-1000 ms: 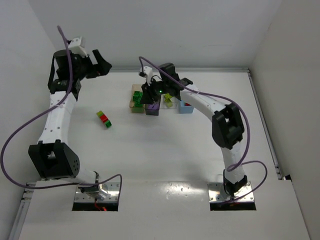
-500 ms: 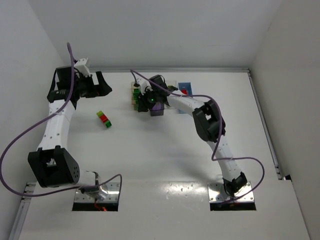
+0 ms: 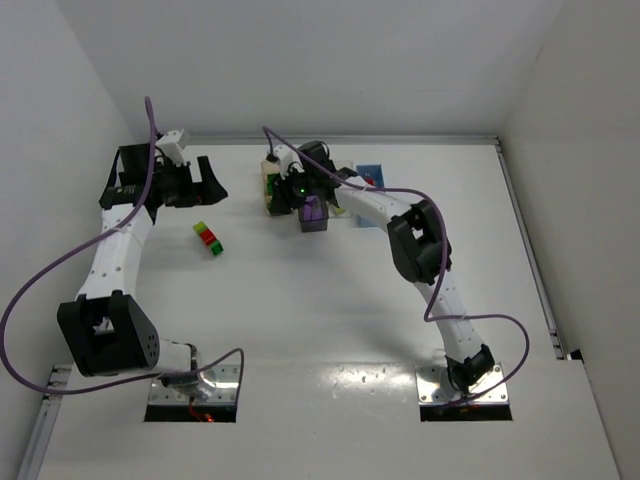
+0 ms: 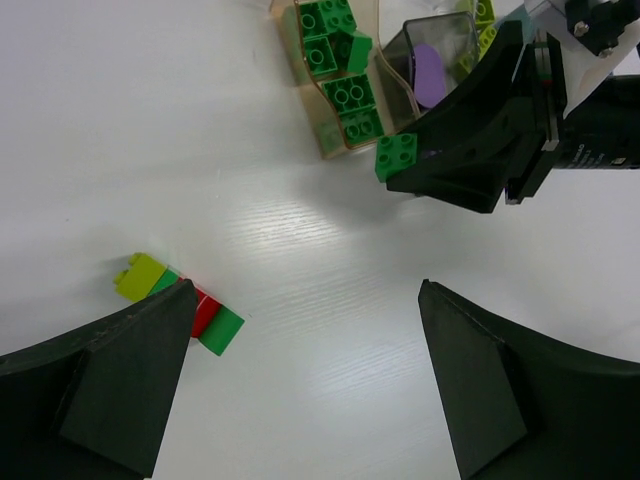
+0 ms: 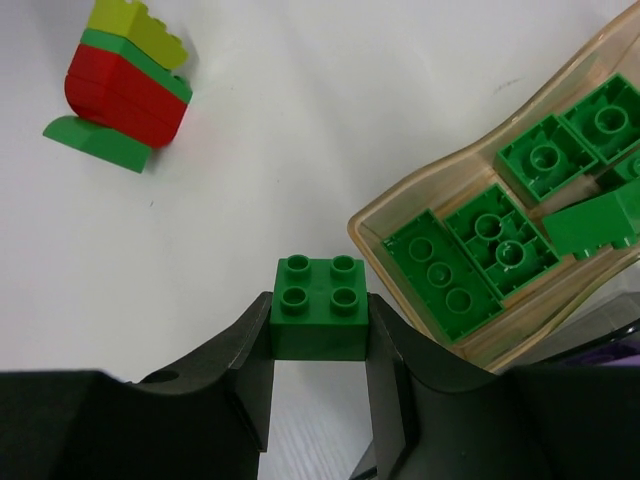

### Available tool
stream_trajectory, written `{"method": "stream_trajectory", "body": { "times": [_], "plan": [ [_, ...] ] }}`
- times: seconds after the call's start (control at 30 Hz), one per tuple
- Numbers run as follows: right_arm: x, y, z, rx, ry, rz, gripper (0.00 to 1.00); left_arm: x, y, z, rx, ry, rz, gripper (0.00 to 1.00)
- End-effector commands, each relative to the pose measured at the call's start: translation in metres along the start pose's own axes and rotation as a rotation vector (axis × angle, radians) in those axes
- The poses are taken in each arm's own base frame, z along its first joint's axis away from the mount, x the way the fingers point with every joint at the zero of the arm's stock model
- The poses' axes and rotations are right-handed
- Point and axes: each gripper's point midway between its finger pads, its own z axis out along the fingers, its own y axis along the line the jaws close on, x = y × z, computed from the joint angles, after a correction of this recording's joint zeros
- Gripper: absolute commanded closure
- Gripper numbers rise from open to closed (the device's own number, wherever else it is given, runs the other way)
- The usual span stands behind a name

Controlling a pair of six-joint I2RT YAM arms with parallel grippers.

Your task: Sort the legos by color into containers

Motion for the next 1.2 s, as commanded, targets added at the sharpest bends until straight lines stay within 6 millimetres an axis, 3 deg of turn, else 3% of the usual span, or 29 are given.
{"method": "stream_trajectory", "body": {
  "times": [0.0,0.1,0.27,0.5,0.63,0.8,0.83,0.93,1.03,1.07,1.1,1.13,1.17],
  "plan": [
    [-0.072,0.007,-0.017,0.02,-0.16,-0.069,0.95,-0.005,-0.004,-0.001,0.027,-0.016,0.021,0.0],
    [-0.065,-0.008,-0.009,0.08,-0.149,-0.059,0.95,-0.007,-0.003,0.001,0.027,-0.016,0.021,0.0],
    [-0.073,-0.024,-0.006,0.156,-0.178,-0.069,0.95,-0.003,-0.002,0.002,0.027,-0.008,0.016,0.0],
    [-0.063,-0.042,0.005,0.223,-0.167,-0.048,0.85,-0.003,-0.001,0.002,0.017,-0.008,0.016,0.0],
    [-0.051,-0.045,0.011,0.223,-0.14,-0.046,0.72,0.003,0.002,0.006,0.017,0.008,0.007,0.0],
    [-0.051,-0.047,0.01,0.232,-0.14,-0.045,0.54,0.004,0.003,0.008,0.016,0.016,0.012,0.0],
    [-0.051,-0.041,0.013,0.224,-0.139,-0.05,0.45,0.004,0.004,0.008,0.016,0.016,0.024,0.0],
    [-0.051,-0.041,0.013,0.224,-0.139,-0.05,0.37,0.009,0.006,0.01,0.026,0.033,0.063,0.0],
    [-0.066,-0.029,0.005,0.208,-0.16,-0.078,0.29,0.015,0.0,0.009,0.089,0.052,0.173,0.0],
    [-0.07,-0.027,0.001,0.208,-0.166,-0.08,0.27,0.013,0.001,0.008,0.124,0.053,0.279,0.0],
    [-0.078,-0.025,-0.004,0.209,-0.18,-0.086,0.27,0.027,-0.004,0.009,0.191,0.11,0.29,0.0],
    [-0.092,-0.018,-0.015,0.201,-0.202,-0.097,0.27,0.019,-0.007,0.005,0.23,0.111,0.347,0.0],
    [-0.098,-0.013,-0.021,0.191,-0.214,-0.103,0.27,0.02,-0.002,0.005,0.28,0.127,0.513,0.0]
  ]
}}
